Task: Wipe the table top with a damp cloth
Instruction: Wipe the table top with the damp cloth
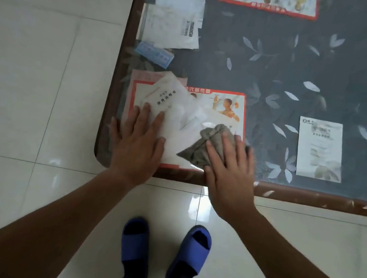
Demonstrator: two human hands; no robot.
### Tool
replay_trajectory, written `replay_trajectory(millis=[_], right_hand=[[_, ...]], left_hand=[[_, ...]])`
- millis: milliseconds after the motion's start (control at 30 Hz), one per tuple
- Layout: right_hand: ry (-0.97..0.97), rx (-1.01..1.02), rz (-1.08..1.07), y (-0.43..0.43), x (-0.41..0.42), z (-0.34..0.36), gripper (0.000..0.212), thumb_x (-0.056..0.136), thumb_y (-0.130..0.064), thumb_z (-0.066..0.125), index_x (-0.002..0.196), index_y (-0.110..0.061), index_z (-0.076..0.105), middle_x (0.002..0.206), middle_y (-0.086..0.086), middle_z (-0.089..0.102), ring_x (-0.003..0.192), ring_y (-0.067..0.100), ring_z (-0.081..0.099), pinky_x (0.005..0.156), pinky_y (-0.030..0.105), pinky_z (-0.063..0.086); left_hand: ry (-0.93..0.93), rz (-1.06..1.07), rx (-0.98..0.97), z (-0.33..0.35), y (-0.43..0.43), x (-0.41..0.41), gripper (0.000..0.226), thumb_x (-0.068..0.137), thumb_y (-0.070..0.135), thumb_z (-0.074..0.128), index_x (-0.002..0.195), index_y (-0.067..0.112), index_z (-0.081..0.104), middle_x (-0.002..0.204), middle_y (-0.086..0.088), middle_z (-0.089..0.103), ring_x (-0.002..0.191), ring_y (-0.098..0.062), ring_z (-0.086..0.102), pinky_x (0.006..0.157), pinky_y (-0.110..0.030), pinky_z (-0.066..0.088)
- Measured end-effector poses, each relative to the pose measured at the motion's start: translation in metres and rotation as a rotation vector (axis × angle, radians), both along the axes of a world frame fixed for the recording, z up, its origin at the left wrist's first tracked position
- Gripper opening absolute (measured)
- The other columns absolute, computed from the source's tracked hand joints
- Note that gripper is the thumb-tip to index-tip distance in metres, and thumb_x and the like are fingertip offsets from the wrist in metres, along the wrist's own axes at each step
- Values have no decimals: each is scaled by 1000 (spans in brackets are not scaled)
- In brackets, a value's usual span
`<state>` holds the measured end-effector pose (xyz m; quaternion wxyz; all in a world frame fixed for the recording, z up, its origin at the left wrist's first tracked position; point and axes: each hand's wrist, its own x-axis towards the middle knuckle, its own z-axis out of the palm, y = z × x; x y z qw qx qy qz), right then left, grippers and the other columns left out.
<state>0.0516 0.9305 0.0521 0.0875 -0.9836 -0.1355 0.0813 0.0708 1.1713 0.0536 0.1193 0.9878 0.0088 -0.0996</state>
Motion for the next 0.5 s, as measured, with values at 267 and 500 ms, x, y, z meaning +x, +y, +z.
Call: replay_trajectory(millis=[267, 500], right_hand=[[-16, 76, -145, 27, 49, 6, 56, 101, -43, 27, 155, -29, 33, 168, 5, 14, 155, 31, 6, 124, 54, -1], [-15, -4, 310, 101, 18, 2, 55, 104, -45, 27, 157, -29, 26, 168, 6, 11, 155, 33, 2, 122, 60, 9]], left_hand=[[-70, -80, -142, -1, 55, -11, 58, 104, 41, 29, 159, 21, 24, 169, -11, 15, 155, -27, 13, 125, -44, 16], [-141, 44, -403, -5, 68, -13, 69, 102, 46, 21, 158, 6, 24, 167, -13, 23, 155, -24, 17, 126, -39, 13]])
